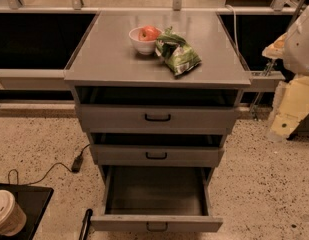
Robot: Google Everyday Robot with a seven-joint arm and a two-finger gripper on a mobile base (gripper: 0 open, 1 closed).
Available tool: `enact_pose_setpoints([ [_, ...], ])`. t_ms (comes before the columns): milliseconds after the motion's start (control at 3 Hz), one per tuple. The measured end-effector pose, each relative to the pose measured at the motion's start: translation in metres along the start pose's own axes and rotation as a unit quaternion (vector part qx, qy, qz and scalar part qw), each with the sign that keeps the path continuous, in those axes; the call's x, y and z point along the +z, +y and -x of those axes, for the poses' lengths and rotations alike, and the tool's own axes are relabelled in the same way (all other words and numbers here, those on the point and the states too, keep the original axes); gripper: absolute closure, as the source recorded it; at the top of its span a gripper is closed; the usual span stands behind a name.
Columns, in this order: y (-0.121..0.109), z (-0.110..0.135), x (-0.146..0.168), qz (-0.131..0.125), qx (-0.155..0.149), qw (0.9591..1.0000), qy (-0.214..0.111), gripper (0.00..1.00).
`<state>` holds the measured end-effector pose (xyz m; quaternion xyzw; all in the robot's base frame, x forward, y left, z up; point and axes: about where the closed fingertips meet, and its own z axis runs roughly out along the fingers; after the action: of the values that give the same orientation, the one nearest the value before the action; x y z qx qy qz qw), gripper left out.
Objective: Close bottom drawer
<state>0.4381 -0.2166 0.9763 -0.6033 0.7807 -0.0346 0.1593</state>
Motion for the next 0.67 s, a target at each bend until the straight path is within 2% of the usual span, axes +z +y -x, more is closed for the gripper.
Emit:
enact_pose_setpoints([
  [333,0.002,-0.001,0.001,-0.004,-0.001,1.0,-0.004,0.0],
  [667,0.023,-0.016,0.036,0.013,-0.007,0.9989,-0.043,0.0],
])
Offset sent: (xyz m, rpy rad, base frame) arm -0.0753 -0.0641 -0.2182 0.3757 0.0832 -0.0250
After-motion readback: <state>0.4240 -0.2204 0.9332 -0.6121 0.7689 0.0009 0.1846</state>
